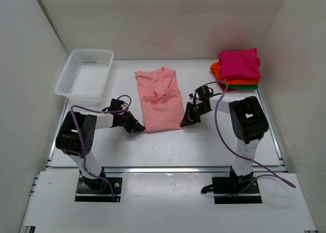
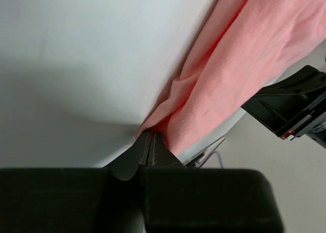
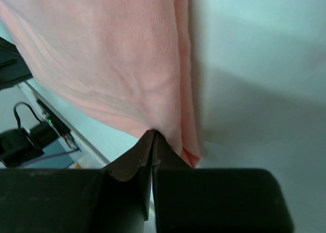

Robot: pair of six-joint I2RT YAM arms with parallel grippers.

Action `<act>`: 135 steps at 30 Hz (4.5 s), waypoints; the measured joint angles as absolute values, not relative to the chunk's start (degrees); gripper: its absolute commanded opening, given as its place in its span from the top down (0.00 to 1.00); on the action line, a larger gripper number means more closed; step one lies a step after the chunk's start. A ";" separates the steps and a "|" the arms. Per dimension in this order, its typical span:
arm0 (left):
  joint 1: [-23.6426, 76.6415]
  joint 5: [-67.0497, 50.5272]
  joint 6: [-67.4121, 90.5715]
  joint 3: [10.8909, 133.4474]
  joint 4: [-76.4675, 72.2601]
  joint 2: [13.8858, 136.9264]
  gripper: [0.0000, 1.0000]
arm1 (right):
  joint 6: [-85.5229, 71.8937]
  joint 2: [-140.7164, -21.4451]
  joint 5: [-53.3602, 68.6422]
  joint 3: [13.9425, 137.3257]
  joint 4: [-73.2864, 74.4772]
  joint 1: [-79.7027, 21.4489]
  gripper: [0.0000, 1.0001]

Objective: Fold and stack the t-shirts
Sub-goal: Fold the folded rectangular tshirt in 1/3 of the way, then grab one side of the 2/3 rectangular tshirt with both arms, then fold the long partially folded tshirt into a neat square, then smooth out wrinkles on the folded tshirt

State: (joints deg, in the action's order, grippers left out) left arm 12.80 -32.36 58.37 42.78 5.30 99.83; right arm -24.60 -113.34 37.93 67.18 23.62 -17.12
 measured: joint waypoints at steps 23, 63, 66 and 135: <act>16.78 -22.79 57.58 32.51 16.49 72.55 0.50 | -34.46 -79.94 24.82 45.58 27.46 -20.10 0.34; 28.86 -20.53 66.67 16.51 27.59 37.54 1.00 | -44.40 -66.94 28.71 30.00 26.00 -38.35 0.99; 30.79 -21.65 69.63 15.94 34.44 28.38 1.00 | -46.57 -60.75 29.47 29.17 30.15 -39.29 0.99; 0.99 -28.18 64.23 69.87 -4.03 106.37 0.02 | -21.82 -133.40 32.56 121.69 42.83 -12.34 0.43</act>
State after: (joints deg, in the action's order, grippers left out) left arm 0.99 -28.18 64.23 69.87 -4.03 106.37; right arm -21.82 -133.40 32.56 121.69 42.83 -12.34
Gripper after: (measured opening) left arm 0.979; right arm 0.529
